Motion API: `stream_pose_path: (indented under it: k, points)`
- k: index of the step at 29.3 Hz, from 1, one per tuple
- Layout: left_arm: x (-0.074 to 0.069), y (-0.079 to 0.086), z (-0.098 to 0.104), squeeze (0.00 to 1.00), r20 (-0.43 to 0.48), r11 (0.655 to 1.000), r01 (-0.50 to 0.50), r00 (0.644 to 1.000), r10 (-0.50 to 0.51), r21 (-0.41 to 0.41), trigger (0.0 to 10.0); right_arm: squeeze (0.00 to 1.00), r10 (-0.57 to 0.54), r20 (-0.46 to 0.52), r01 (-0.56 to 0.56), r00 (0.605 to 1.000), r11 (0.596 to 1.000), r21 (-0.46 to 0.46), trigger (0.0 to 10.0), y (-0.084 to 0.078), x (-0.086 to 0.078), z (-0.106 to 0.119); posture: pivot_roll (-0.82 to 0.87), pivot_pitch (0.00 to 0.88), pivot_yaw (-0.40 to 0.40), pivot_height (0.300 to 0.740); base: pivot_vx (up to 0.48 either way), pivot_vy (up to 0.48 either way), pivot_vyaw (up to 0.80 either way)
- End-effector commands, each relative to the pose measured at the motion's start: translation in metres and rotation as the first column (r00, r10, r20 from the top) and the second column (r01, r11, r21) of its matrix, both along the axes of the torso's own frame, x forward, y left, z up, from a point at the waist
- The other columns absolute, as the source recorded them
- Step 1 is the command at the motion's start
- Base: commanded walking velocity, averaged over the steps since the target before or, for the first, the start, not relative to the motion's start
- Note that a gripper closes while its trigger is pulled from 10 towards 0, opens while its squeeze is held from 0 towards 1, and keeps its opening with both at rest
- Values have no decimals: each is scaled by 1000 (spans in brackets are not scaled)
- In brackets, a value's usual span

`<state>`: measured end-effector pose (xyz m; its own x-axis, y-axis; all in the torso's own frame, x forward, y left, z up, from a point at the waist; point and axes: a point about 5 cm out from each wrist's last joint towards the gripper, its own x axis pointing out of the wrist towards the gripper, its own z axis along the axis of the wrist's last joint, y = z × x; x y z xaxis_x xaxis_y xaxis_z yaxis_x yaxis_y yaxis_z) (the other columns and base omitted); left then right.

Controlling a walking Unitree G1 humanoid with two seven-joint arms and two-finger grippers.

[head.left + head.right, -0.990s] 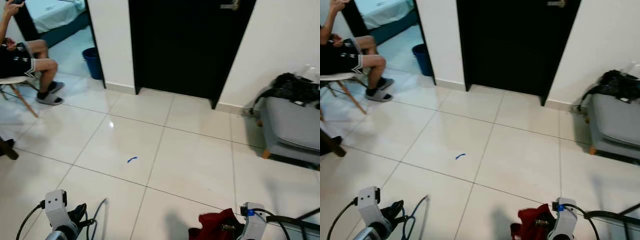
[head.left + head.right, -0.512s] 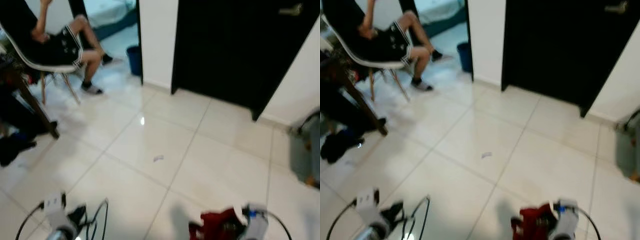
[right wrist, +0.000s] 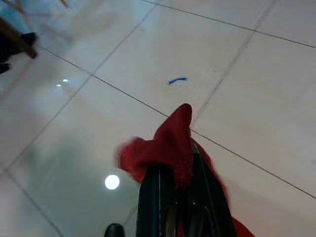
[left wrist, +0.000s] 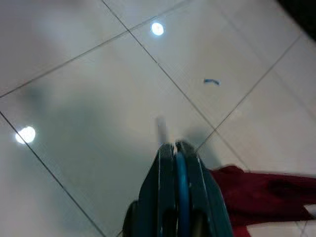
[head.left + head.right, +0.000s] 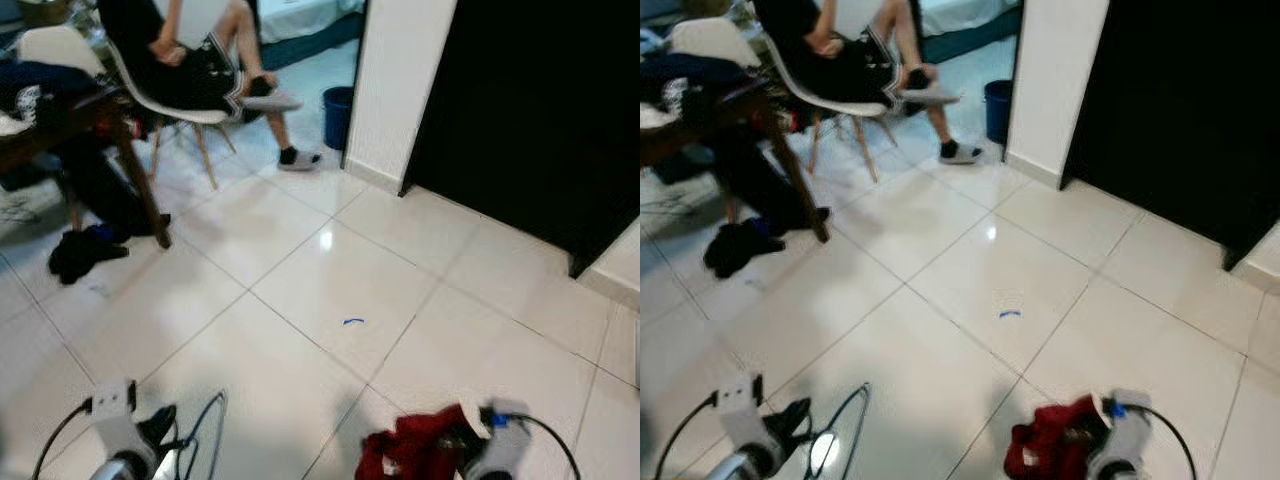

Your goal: Hang hanger

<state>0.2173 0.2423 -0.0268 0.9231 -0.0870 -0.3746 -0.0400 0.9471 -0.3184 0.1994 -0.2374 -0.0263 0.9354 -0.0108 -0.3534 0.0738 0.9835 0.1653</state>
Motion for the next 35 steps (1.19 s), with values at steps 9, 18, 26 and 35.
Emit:
stream_pose_path:
  k: [9, 18, 26, 35]
  points:
    - [32, 4, 39, 0, 167, 997, 16, 986, -28, 73, 10000, 0, 14, 199, -6, 980, 999, -43, 10000, -14, 58, 63, 97, 103, -40, 740, 397, 0, 0]
    - [55, -23, 99, 0, 389, 983, 92, 909, -148, 161, 10000, 0, 214, 381, -188, 899, 977, -104, 10000, 38, 96, 121, 106, 89, -48, 740, 375, 0, 0]
    - [55, -33, 116, 0, 429, 977, 113, 885, -182, 181, 10000, 0, 259, 417, -232, 871, 966, -115, 10000, 49, 100, 138, 110, 84, -52, 740, 382, 0, 0]
    - [56, -33, 122, 0, 426, 978, 95, 889, -167, 184, 10000, 0, 312, 457, -283, 833, 950, -133, 10000, 62, 106, 162, 110, 85, -51, 740, 382, 0, 533]
